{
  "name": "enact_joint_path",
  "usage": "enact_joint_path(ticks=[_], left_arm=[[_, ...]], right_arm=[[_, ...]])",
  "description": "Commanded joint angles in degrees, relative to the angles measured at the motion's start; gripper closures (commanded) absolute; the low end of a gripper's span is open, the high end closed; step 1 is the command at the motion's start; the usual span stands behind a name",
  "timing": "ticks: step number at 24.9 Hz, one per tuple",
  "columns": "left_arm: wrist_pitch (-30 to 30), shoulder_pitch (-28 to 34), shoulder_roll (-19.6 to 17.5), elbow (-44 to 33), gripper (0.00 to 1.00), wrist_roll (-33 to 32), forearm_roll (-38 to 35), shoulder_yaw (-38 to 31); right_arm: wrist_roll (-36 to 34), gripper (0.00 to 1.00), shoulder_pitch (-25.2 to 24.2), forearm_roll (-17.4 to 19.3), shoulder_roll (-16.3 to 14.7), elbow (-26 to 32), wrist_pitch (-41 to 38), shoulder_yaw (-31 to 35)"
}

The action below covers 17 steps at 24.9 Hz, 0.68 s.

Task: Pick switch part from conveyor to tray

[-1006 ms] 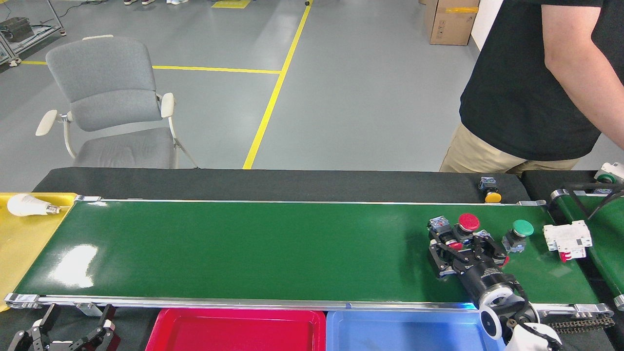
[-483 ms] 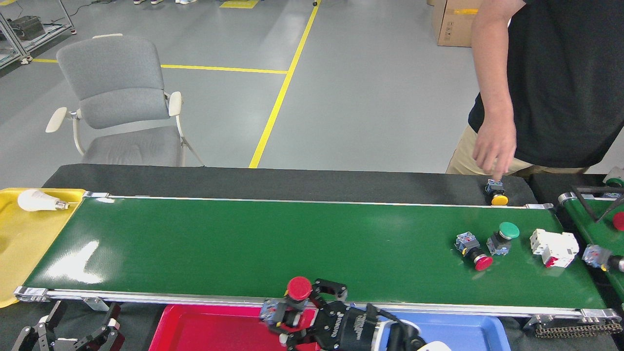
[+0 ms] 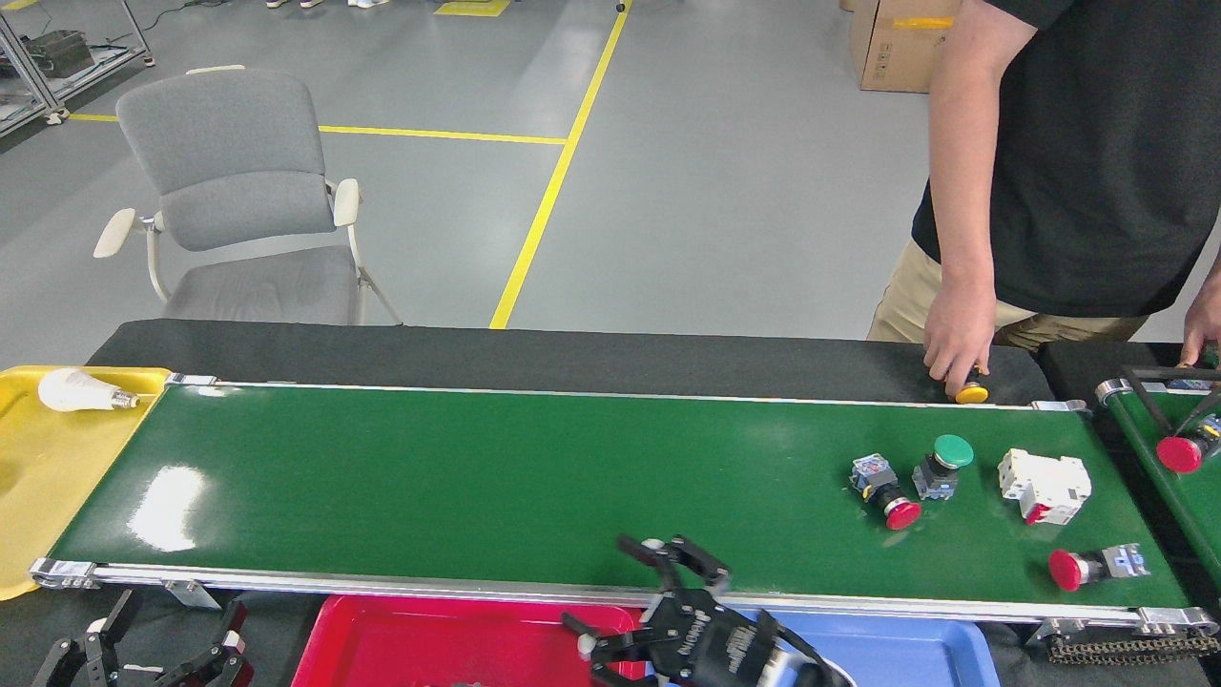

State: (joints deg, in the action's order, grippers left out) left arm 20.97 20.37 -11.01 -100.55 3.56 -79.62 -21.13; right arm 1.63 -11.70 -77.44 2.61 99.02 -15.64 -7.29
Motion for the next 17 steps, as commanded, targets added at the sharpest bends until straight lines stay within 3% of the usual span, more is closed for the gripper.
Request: enact_joint_path(ticks=[1, 5, 10, 13, 17], left_arm=[[0.12, -0.16, -0.15, -0.79, 0.00, 0.49, -0.10, -0.40], [0.12, -0.25, -0.15, -0.44, 0.00, 0.49, -0.19, -0.13], [0.12, -0.42, -0.15, -0.35, 0.00, 0.49, -0.27, -0.05], [0.12, -0.51, -0.06, -0.26, 0.00, 0.49, -0.27, 0.13], [0.12, -0.51, 0.03, -0.26, 0.00, 0.49, -0.36, 0.22]], right_arm=[[-4.01, 0.02, -3.51, 0.18, 0.47, 2.49, 10.36, 3.42], [-6.11, 0.02, -4.74, 0.18, 0.03, 1.09, 18.19, 6.67], [-5.94, 0.02, -3.51, -0.34, 0.21, 0.82, 18.89, 6.41], [-5.24, 0.02, -1.05, -1.75, 0.47, 0.47, 19.07, 2.98], [-3.30, 0.02, 5.63, -4.47, 1.17, -5.51, 23.11, -1.50]])
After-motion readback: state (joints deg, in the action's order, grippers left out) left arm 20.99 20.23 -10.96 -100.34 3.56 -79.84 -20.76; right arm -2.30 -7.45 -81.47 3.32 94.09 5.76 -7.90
